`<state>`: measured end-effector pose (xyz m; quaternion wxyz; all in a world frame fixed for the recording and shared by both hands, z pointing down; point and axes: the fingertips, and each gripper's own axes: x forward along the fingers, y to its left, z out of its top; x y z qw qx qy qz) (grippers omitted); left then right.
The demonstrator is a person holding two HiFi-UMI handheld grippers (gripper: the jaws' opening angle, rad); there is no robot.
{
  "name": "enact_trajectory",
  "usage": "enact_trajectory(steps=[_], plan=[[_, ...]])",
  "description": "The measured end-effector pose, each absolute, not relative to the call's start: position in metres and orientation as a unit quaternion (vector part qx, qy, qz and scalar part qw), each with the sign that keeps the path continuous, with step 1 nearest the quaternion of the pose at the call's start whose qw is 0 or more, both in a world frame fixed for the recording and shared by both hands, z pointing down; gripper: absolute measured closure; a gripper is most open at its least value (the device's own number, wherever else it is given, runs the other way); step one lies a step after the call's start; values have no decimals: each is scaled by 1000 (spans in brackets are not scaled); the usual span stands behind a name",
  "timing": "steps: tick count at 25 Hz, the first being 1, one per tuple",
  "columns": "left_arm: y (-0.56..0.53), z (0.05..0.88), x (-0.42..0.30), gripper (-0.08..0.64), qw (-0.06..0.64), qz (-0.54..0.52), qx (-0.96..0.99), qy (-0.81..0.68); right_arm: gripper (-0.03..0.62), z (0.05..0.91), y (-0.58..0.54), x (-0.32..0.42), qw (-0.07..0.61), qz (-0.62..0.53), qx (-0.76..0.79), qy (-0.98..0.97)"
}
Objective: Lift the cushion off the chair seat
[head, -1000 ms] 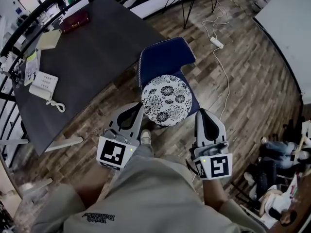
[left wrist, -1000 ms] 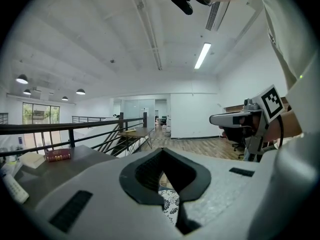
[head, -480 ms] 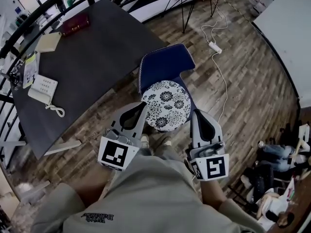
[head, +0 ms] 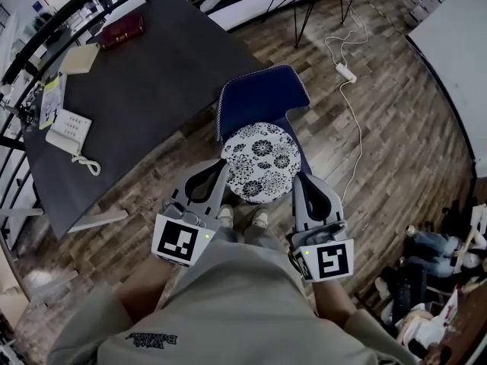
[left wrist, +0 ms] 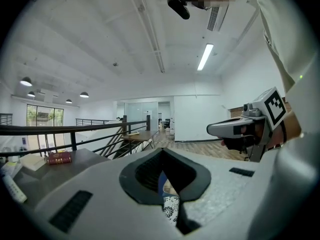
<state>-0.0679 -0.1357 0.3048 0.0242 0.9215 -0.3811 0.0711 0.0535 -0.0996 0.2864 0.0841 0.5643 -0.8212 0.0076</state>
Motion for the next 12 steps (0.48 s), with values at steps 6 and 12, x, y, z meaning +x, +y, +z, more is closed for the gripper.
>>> enact_trajectory(steps=[6,12], plan=[[-139,318,-53,555,32,89,917,-387,589,308,-109,75,95,37,573,-813],[-159,345,-35,555,45,107,913,-391,586,338,-136,103,94,58,586,-803]])
